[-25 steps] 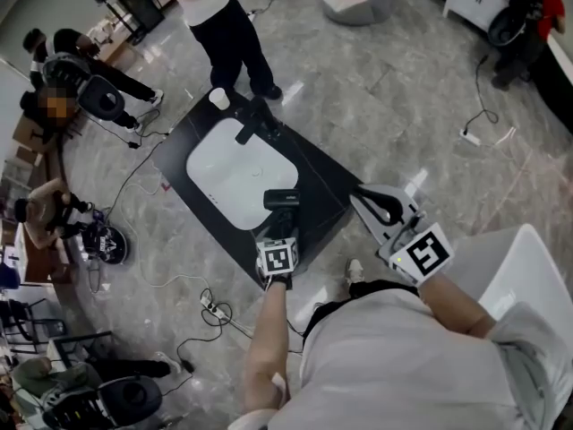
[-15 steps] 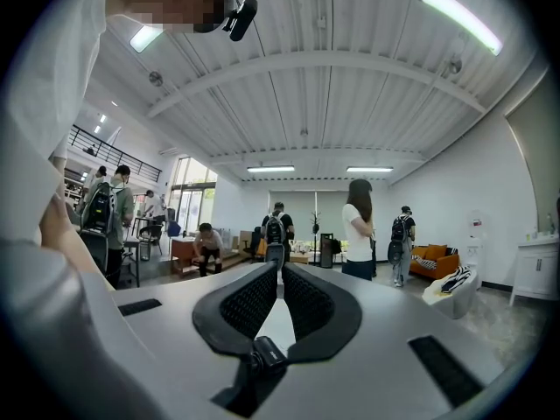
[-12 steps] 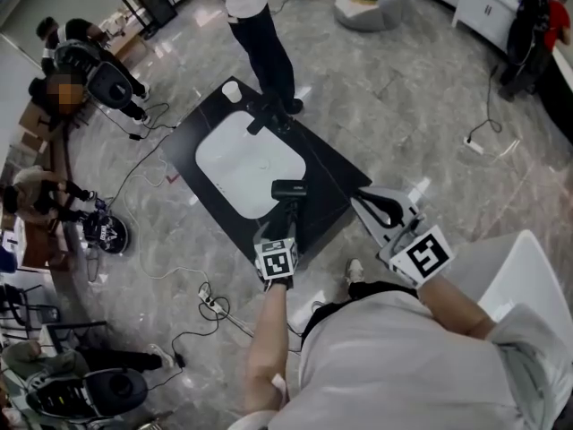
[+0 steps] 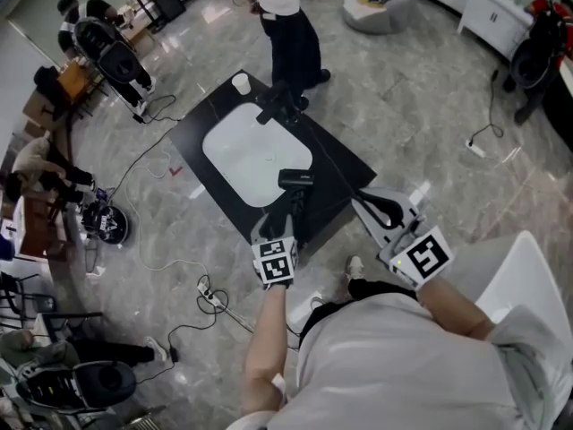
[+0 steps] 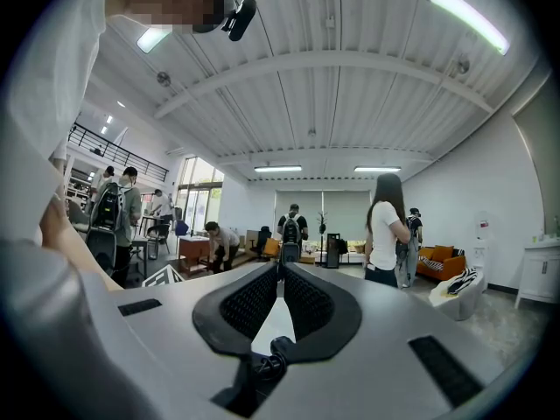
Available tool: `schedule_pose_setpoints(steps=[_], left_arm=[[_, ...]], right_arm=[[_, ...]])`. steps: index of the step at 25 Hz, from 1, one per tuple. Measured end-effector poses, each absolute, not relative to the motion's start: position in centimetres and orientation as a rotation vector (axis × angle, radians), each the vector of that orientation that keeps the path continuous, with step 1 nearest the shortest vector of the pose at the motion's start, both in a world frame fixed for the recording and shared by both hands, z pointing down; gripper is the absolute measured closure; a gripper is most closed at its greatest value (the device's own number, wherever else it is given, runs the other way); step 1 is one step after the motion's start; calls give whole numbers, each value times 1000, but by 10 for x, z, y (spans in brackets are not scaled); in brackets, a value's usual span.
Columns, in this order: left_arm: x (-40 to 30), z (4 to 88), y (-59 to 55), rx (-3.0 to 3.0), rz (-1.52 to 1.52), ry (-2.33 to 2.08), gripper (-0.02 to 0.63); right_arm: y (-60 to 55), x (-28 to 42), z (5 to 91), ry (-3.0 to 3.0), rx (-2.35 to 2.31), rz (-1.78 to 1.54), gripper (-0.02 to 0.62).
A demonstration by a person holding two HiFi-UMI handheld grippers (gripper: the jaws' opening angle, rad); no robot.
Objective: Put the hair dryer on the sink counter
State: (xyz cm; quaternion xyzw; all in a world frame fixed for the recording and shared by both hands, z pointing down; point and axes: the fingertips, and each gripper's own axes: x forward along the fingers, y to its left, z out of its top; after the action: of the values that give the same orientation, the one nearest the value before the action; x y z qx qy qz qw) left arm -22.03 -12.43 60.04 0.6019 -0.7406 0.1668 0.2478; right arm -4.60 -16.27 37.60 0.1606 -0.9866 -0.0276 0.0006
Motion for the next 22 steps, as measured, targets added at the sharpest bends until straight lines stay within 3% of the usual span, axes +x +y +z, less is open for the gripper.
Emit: schedule_pose_setpoints(steps=[22], left_arm=[[-239, 547, -71, 1682, 337, -2166, 492]], right_arm=[[-100, -69, 378, -3093, 443, -79, 548]])
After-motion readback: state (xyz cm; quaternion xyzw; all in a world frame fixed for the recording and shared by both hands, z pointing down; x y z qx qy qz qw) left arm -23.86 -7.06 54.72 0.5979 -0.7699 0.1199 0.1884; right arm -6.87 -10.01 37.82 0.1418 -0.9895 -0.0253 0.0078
